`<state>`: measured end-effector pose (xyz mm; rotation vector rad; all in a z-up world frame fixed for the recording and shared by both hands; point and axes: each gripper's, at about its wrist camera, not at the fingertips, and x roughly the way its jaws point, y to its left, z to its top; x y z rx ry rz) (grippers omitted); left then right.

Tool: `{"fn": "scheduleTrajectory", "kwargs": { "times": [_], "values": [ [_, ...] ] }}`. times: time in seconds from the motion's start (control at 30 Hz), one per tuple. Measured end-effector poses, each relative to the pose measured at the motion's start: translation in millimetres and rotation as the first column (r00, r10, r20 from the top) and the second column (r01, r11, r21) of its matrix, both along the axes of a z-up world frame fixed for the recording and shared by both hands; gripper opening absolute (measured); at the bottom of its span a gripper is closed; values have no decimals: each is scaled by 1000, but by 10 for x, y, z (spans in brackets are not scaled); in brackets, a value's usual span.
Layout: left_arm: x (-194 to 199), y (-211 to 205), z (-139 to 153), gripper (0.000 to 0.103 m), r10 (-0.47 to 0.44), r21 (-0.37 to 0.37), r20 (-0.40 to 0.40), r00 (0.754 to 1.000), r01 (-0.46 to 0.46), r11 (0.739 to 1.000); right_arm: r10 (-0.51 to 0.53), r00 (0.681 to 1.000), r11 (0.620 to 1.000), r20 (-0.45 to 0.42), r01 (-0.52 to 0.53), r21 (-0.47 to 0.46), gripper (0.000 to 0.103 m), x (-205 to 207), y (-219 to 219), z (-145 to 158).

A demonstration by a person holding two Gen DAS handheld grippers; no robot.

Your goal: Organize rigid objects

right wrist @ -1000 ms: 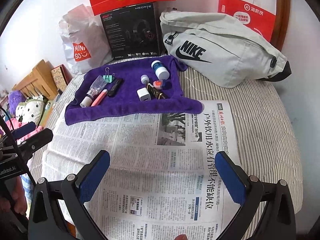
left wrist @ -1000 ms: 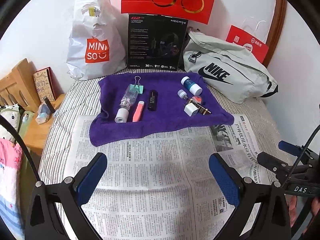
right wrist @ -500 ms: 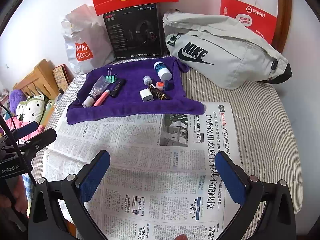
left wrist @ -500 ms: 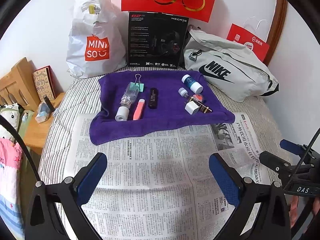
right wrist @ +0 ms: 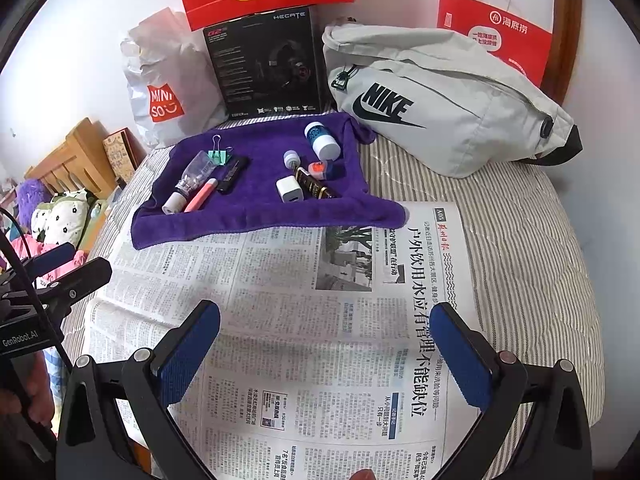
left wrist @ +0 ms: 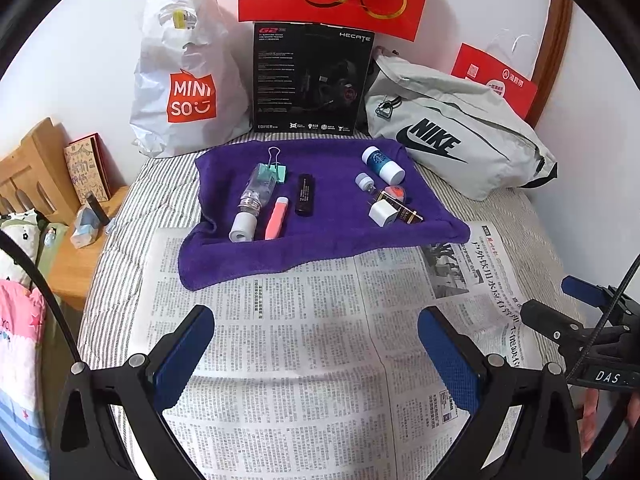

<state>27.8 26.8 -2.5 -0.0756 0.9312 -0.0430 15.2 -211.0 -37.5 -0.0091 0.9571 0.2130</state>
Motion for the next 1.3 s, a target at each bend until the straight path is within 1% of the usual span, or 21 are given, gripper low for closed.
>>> {"fn": "scheduleTrajectory", "kwargs": {
  "times": [1.03,1.3],
  "values": [
    [11,43,9,103,-11,3,-10,1000,11,1000,-1,1000,1000,5,1,-1,103,-7,-2,35],
    [-6,35,30,103,-7,15,3,1000,7,1000,0,1000,1000,4,0,-4,103,0,0,29]
  ]
}}
